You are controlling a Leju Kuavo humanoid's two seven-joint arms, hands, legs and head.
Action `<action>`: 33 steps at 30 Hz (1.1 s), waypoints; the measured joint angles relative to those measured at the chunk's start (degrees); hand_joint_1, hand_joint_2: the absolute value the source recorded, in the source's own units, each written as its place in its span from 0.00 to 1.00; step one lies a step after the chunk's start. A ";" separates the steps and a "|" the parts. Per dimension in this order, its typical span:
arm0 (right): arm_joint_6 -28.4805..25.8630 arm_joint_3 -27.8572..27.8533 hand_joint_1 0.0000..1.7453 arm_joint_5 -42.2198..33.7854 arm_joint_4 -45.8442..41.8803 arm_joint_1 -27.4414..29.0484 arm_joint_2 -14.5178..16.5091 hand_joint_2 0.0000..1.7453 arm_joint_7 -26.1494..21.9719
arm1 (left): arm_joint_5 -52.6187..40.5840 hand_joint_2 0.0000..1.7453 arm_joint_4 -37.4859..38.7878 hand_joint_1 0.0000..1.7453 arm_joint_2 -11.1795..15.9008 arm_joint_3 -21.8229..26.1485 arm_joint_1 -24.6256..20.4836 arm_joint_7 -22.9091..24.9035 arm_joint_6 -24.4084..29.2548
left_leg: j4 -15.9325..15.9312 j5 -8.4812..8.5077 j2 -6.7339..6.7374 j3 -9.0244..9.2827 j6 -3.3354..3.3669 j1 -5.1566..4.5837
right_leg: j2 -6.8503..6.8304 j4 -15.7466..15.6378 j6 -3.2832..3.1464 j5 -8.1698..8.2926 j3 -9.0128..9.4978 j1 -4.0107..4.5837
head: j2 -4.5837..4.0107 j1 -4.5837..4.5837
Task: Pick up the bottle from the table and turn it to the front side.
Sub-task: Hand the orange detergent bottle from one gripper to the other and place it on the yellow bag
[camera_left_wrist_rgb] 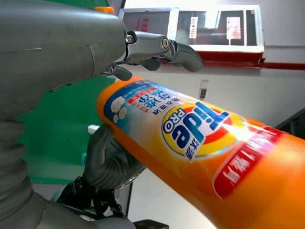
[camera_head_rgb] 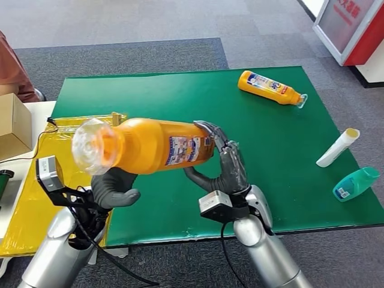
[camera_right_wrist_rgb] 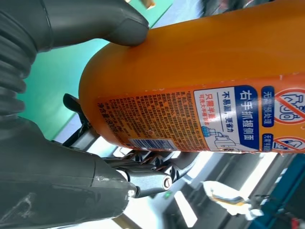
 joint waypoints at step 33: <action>1.16 8.39 1.00 2.65 5.97 -4.14 -0.74 1.00 4.03 | -8.08 1.00 2.86 0.00 2.22 -6.41 -9.67 3.27 4.57 | 0.01 0.04 0.02 0.01 -0.01 0.00 | 0.01 0.00 -0.03 0.05 -0.04 0.00 | 0.00 0.00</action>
